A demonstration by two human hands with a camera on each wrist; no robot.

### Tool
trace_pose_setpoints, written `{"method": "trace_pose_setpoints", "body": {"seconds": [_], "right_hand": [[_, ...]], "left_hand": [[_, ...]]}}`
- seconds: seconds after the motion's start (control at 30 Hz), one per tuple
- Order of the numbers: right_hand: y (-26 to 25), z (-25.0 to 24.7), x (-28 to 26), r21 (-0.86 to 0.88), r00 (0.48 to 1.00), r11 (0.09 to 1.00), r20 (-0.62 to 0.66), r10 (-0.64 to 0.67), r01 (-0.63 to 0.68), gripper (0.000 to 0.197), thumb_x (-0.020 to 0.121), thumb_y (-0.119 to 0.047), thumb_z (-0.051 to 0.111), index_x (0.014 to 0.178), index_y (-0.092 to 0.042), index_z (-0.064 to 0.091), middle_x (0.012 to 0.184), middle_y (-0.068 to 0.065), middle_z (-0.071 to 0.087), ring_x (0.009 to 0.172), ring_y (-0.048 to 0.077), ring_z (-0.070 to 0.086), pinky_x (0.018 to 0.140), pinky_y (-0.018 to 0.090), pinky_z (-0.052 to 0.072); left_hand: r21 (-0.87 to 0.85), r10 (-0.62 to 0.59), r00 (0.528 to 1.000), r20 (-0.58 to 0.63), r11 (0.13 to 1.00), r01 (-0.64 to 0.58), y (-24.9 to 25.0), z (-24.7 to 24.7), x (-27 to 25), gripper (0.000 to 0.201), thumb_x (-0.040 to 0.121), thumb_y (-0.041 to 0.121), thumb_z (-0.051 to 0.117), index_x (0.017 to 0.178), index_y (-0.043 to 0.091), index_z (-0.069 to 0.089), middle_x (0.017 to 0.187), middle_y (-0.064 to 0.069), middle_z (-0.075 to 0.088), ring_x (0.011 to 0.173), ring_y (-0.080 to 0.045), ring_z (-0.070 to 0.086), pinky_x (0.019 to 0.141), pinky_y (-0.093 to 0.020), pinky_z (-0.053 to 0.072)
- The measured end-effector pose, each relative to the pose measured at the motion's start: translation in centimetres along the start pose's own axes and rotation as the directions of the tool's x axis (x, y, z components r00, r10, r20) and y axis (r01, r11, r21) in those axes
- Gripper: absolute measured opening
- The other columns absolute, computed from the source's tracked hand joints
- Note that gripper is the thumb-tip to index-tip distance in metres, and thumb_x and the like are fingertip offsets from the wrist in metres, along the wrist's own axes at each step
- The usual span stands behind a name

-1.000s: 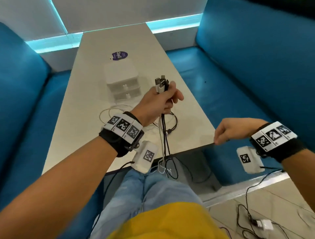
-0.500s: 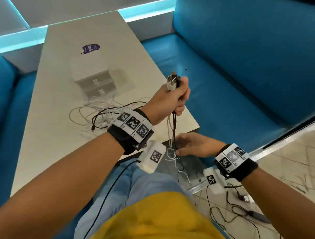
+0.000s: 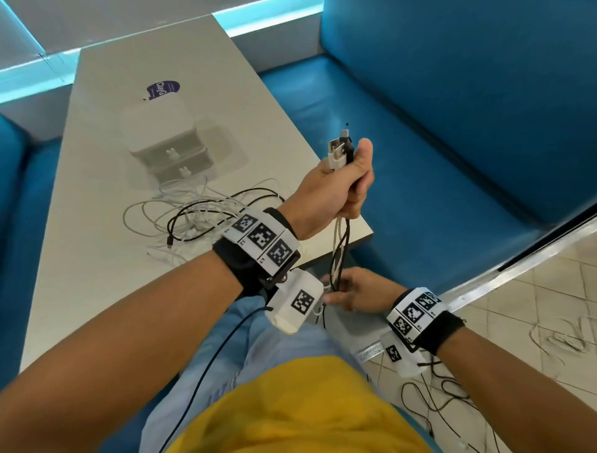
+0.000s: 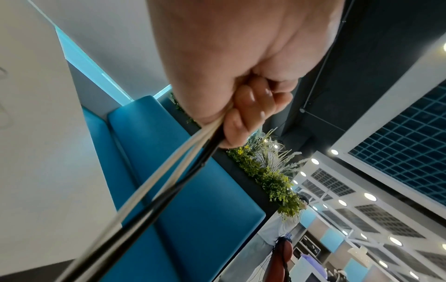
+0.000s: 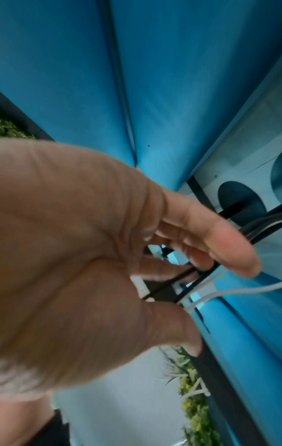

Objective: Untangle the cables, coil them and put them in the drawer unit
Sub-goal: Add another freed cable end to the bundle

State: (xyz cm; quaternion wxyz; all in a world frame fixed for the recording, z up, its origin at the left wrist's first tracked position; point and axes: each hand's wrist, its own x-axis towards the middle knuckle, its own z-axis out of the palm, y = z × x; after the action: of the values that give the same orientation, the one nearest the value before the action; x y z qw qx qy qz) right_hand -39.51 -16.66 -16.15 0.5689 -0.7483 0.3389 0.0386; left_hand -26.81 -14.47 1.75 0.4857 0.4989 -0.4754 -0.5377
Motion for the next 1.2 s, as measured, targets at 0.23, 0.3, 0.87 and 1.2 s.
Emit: {"method": "trace_pose_setpoints", "body": {"seconds": [0.23, 0.3, 0.87, 1.2], "right_hand": [[1.9, 1.1, 0.5, -0.032, 0.999, 0.999, -0.004, -0.042, 0.042, 0.024, 0.084, -0.041, 0.068, 0.105, -0.035, 0.057, 0.08, 0.0, 0.057, 0.064, 0.011, 0.055, 0.063, 0.028, 0.053], [1.0, 1.2, 0.6, 0.016, 0.993, 0.994, -0.047, -0.107, 0.108, 0.035, 0.08, -0.047, 0.07, 0.111, -0.038, 0.057, 0.08, -0.004, 0.057, 0.066, 0.006, 0.055, 0.065, 0.026, 0.05], [8.7, 1.1, 1.2, -0.193, 0.891, 0.87, -0.089, 0.445, -0.454, 0.042, 0.095, -0.057, 0.04, 0.099, -0.019, 0.059, 0.073, 0.0, 0.059, 0.062, 0.015, 0.056, 0.063, 0.027, 0.047], [8.4, -5.4, 0.3, -0.426, 0.913, 0.807, -0.184, 0.365, -0.409, 0.052, 0.087, -0.012, 0.065, 0.133, -0.027, 0.046, 0.077, -0.006, 0.064, 0.079, 0.017, 0.065, 0.078, 0.028, 0.05]], "left_hand": [[-0.07, 0.018, 0.999, -0.031, 0.997, -0.02, -0.1, -1.8, -0.3, 0.052, 0.099, 0.042, 0.036, 0.054, 0.015, 0.033, 0.048, 0.004, 0.026, 0.045, -0.013, 0.019, 0.054, -0.036, 0.011], [-0.082, 0.019, 0.999, -0.044, 0.996, -0.022, -0.2, -2.2, -0.3, 0.052, 0.098, 0.042, 0.036, 0.055, 0.015, 0.033, 0.048, 0.004, 0.025, 0.045, -0.013, 0.018, 0.054, -0.036, 0.01], [0.079, 0.003, 1.0, 0.022, 0.997, -0.004, 0.1, 1.2, 0.0, 0.053, 0.103, 0.038, 0.032, 0.055, 0.015, 0.032, 0.043, 0.008, 0.027, 0.038, -0.012, 0.018, 0.044, -0.026, 0.016], [0.278, -0.098, 0.995, 0.007, 0.956, 0.093, -1.1, 1.2, 0.5, 0.05, 0.101, 0.037, 0.044, 0.056, 0.021, 0.026, 0.049, 0.006, 0.023, 0.05, -0.015, 0.017, 0.057, -0.038, 0.014]]}}
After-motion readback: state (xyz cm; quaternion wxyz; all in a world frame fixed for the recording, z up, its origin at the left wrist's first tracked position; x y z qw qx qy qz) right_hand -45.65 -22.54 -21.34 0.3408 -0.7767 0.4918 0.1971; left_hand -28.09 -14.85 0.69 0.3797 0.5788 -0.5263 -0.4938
